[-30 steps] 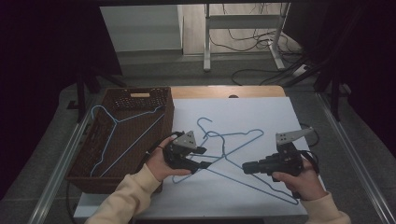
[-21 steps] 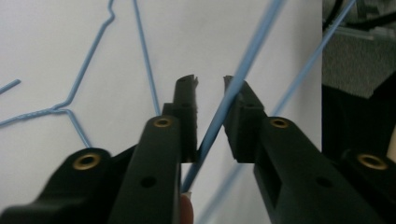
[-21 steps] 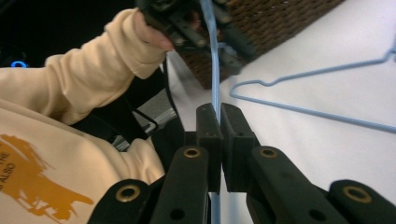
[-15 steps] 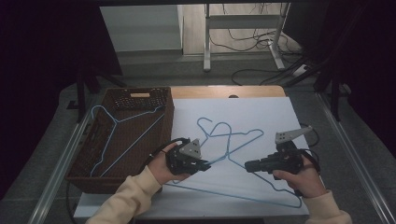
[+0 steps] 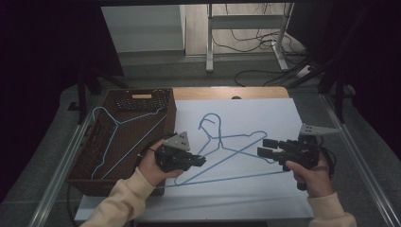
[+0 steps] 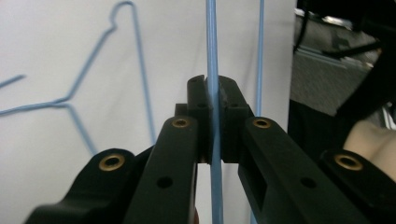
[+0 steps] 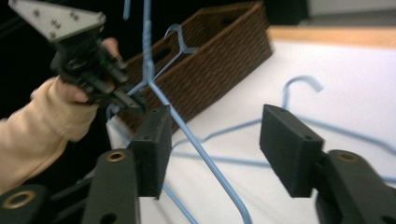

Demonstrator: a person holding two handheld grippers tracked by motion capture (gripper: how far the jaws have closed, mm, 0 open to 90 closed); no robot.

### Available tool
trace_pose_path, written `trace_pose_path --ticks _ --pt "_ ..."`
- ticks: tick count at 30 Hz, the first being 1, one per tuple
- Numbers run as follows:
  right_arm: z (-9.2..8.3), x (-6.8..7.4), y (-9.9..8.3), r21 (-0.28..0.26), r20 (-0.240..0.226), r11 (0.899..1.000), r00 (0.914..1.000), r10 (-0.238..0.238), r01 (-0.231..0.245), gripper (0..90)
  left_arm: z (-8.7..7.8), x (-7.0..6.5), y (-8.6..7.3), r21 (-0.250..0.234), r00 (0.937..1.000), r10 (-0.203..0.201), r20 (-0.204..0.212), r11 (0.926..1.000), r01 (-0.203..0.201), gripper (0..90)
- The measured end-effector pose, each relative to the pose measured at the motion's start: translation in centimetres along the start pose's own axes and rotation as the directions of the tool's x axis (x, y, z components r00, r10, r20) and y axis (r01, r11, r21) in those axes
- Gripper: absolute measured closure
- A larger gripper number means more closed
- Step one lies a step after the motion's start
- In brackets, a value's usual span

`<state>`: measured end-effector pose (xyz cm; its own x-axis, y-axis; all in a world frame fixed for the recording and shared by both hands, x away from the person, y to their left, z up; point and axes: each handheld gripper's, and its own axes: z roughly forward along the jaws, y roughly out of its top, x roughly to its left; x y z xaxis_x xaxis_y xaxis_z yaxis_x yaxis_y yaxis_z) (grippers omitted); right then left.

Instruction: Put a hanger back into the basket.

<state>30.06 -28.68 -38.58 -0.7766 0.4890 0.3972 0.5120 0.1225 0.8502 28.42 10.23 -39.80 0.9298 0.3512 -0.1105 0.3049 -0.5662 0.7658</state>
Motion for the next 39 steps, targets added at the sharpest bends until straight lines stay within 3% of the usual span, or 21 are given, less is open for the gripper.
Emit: trace_pose_path --ticks 4,7,16,22,32,39 --pt "-0.5 -0.3 -0.2 -0.019 0.022 1.000 0.9997 0.004 -0.004 36.5 -1.4 0.6 -0.2 -0.024 0.9984 -0.040 -0.039 0.9990 0.039 86.2" --pt "-0.2 -0.5 -0.4 -0.011 0.079 1.000 0.9968 0.008 -0.007 29.1 -2.3 1.3 -0.5 -0.039 0.9948 -0.078 -0.066 0.9964 0.075 86.2" --pt "0.1 -1.0 -0.8 0.016 0.134 1.000 0.9909 -0.004 0.002 25.9 -5.3 2.9 -1.6 -0.098 0.9807 -0.149 -0.127 0.9857 0.137 86.3" --pt "0.8 -1.5 -1.3 0.055 0.173 0.998 0.9849 0.001 -0.011 22.5 -7.9 4.0 -2.4 -0.146 0.9641 -0.196 -0.179 0.9743 0.171 86.3" --pt "1.6 -1.6 -1.8 0.091 0.183 0.996 0.9830 -0.009 -0.008 22.4 -10.2 5.3 -4.0 -0.185 0.9421 -0.249 -0.224 0.9601 0.210 86.2" --pt "1.7 -1.9 -2.1 0.111 0.193 0.993 0.9811 0.008 -0.030 22.1 -11.8 6.2 -5.3 -0.217 0.9189 -0.297 -0.260 0.9451 0.244 86.2"
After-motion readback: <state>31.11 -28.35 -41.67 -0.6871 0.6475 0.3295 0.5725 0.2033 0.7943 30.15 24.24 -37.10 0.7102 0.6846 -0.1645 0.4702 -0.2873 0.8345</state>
